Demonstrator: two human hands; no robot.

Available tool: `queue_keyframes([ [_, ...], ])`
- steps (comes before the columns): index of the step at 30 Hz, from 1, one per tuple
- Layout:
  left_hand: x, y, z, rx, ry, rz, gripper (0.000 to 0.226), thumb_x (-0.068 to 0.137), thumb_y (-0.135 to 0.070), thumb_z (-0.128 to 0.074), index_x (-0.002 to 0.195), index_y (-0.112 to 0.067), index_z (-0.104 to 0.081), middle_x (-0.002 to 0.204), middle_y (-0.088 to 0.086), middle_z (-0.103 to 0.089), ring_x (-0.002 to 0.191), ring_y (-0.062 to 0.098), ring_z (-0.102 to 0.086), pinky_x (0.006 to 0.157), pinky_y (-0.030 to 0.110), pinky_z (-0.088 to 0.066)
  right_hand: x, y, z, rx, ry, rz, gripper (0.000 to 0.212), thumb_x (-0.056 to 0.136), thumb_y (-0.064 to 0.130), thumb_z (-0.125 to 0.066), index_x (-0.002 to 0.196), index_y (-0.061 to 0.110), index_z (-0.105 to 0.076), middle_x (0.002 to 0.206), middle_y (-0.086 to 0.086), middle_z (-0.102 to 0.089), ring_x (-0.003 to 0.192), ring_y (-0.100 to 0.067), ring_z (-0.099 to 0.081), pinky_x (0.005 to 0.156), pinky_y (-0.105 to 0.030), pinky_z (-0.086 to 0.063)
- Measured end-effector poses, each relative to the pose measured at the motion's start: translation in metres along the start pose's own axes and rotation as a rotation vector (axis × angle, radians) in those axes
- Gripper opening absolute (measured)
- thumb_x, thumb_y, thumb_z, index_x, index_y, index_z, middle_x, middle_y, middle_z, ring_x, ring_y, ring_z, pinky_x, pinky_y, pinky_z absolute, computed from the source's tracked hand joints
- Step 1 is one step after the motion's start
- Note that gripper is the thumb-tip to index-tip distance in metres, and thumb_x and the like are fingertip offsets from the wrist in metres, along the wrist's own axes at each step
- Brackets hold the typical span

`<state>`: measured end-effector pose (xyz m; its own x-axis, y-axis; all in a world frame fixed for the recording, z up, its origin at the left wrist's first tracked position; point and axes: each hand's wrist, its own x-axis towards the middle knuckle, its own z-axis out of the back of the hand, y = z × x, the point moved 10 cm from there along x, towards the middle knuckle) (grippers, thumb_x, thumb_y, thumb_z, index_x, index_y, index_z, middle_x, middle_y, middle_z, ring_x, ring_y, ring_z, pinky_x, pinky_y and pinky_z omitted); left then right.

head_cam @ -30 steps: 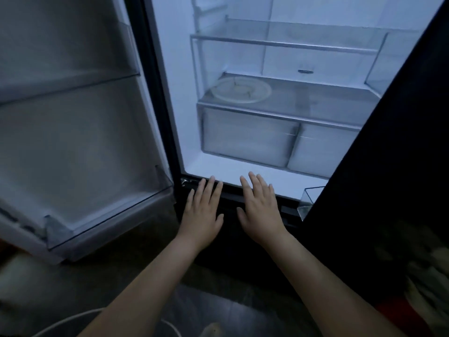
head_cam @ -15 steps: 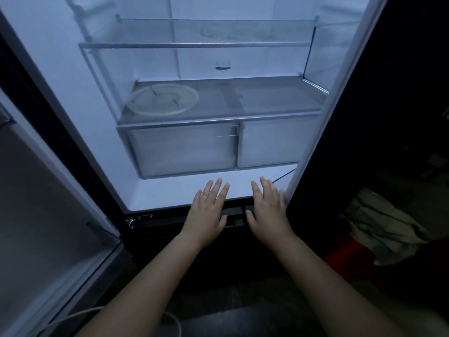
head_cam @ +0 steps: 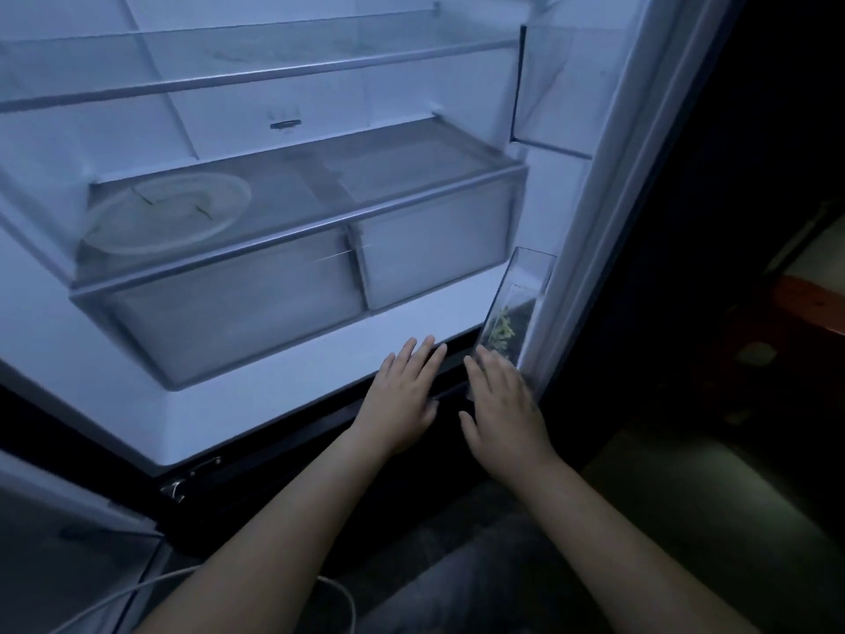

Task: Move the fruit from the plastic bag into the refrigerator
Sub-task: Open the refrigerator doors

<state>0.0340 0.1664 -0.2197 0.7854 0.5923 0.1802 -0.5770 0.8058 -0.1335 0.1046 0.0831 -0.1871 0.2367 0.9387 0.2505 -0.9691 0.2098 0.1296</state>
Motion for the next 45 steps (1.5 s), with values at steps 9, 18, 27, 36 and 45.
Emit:
queue_keyframes([
  [9, 0.037, -0.068, -0.013, -0.025, 0.056, -0.247, 0.078, 0.084, -0.019, -0.055, 0.150, -0.023, -0.014, 0.159, 0.001, -0.009, 0.146, 0.023, -0.009, 0.116, 0.042, -0.016, -0.040, -0.044, 0.009, 0.073, -0.056, -0.146, 0.064, 0.080, 0.021, -0.066, 0.138, 0.008, -0.042, 0.145, -0.014, -0.040, 0.136, -0.031, -0.035, 0.109, -0.042, -0.030],
  [18, 0.049, -0.123, -0.031, -0.060, 0.100, -0.358, 0.072, 0.087, -0.011, -0.047, 0.150, -0.024, -0.015, 0.159, -0.005, -0.006, 0.146, 0.018, -0.004, 0.117, 0.038, -0.013, -0.070, -0.086, 0.017, 0.149, -0.124, -0.205, 0.049, 0.082, 0.018, -0.063, 0.128, 0.010, -0.051, 0.127, -0.007, -0.052, 0.120, -0.022, -0.045, 0.103, -0.036, -0.041],
  [27, 0.053, -0.185, -0.024, -0.207, -0.033, -0.395, 0.067, 0.067, 0.002, -0.064, 0.132, -0.007, -0.051, 0.142, 0.015, -0.045, 0.133, 0.034, -0.039, 0.108, 0.043, -0.034, -0.098, -0.143, 0.036, 0.200, -0.192, -0.209, 0.033, 0.085, 0.018, -0.050, 0.117, 0.011, -0.056, 0.112, -0.004, -0.056, 0.109, -0.022, -0.052, 0.096, -0.036, -0.046],
  [36, 0.070, -0.244, -0.033, -0.237, -0.062, -0.349, 0.057, 0.070, -0.006, -0.054, 0.127, -0.009, -0.056, 0.135, 0.015, -0.049, 0.134, 0.029, -0.035, 0.113, 0.029, -0.020, -0.121, -0.217, 0.049, 0.235, -0.274, -0.199, 0.015, 0.087, 0.013, -0.053, 0.099, 0.012, -0.060, 0.096, -0.002, -0.056, 0.097, -0.021, -0.052, 0.087, -0.033, -0.046],
  [45, 0.093, -0.299, -0.046, -0.192, -0.001, -0.352, 0.054, 0.079, -0.026, -0.041, 0.128, -0.010, -0.057, 0.129, 0.020, -0.052, 0.128, 0.037, -0.043, 0.105, 0.053, -0.036, -0.143, -0.285, 0.053, 0.316, -0.347, -0.123, 0.022, 0.089, 0.005, -0.054, 0.110, 0.005, -0.061, 0.112, -0.009, -0.057, 0.111, -0.024, -0.053, 0.098, -0.034, -0.045],
])
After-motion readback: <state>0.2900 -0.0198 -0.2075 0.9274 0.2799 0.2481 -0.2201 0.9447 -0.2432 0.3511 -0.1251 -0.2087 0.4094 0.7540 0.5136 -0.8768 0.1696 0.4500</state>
